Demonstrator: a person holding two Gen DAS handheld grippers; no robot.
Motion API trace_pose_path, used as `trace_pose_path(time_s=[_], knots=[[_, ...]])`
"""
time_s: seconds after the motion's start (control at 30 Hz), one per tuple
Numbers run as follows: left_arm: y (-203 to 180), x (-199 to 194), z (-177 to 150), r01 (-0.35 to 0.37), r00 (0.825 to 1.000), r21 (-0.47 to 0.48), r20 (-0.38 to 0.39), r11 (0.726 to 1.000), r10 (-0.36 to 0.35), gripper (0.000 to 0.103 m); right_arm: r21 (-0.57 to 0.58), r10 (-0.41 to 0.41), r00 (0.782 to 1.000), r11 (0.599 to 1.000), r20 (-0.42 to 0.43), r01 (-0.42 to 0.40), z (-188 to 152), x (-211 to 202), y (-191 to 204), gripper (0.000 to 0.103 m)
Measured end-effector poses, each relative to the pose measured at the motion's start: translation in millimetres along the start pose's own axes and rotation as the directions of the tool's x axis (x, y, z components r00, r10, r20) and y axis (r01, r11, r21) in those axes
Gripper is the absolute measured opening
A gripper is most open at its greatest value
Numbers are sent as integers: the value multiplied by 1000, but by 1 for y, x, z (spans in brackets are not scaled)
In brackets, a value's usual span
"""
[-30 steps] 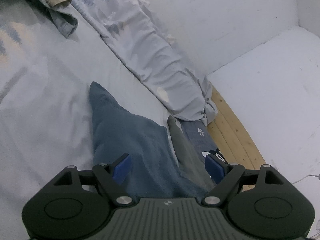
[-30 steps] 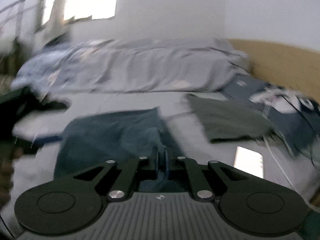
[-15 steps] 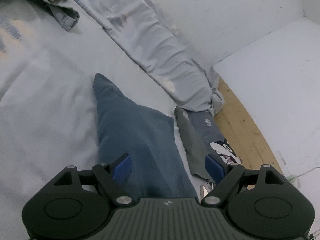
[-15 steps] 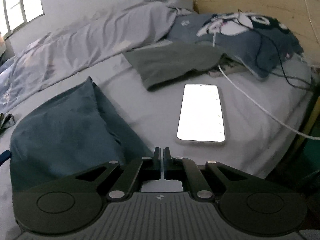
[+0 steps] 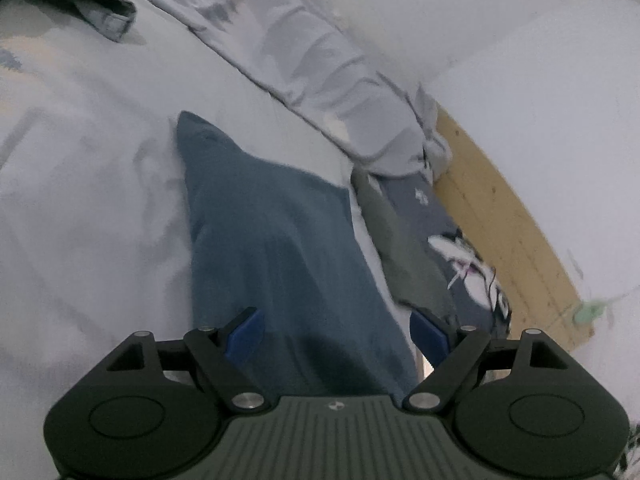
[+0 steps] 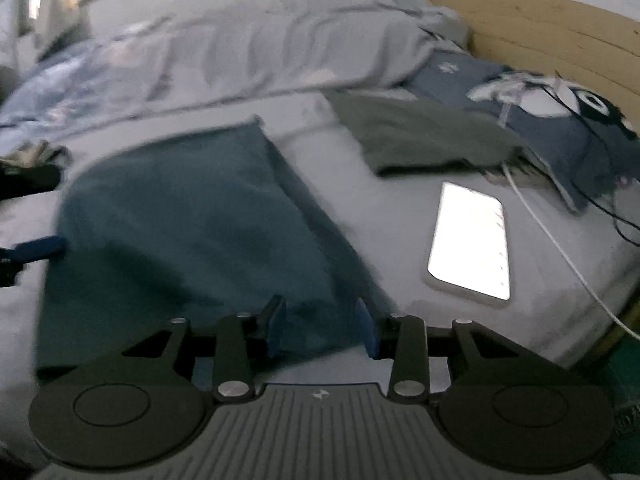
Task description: Fold clothes
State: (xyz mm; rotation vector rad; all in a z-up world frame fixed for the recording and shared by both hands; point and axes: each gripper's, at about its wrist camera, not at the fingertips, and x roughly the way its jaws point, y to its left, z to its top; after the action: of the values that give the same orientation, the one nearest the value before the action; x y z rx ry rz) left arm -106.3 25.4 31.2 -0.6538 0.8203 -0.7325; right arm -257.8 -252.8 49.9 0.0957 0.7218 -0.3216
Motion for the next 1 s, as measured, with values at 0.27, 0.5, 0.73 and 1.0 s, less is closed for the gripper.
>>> trace_pose_path(time_s=[0.27, 0.5, 0.73, 1.0], knots=[[-3, -10, -4, 5, 1000, 39, -25, 999, -4, 82, 61, 76, 997, 995, -21, -75, -2, 19, -13, 3], [5, -21, 8, -15, 1000, -22, 4, 1000, 15, 82, 34, -80, 996, 996, -46, 81, 5, 24, -13, 2], [8, -30, 17, -46, 998, -47, 34, 998, 47, 82, 61, -154, 986, 986, -60, 158, 21, 13, -7, 23], [28, -39, 34, -111, 985, -152, 113, 982, 129, 82, 121, -12, 994, 993, 109, -1, 54, -10, -2, 44]])
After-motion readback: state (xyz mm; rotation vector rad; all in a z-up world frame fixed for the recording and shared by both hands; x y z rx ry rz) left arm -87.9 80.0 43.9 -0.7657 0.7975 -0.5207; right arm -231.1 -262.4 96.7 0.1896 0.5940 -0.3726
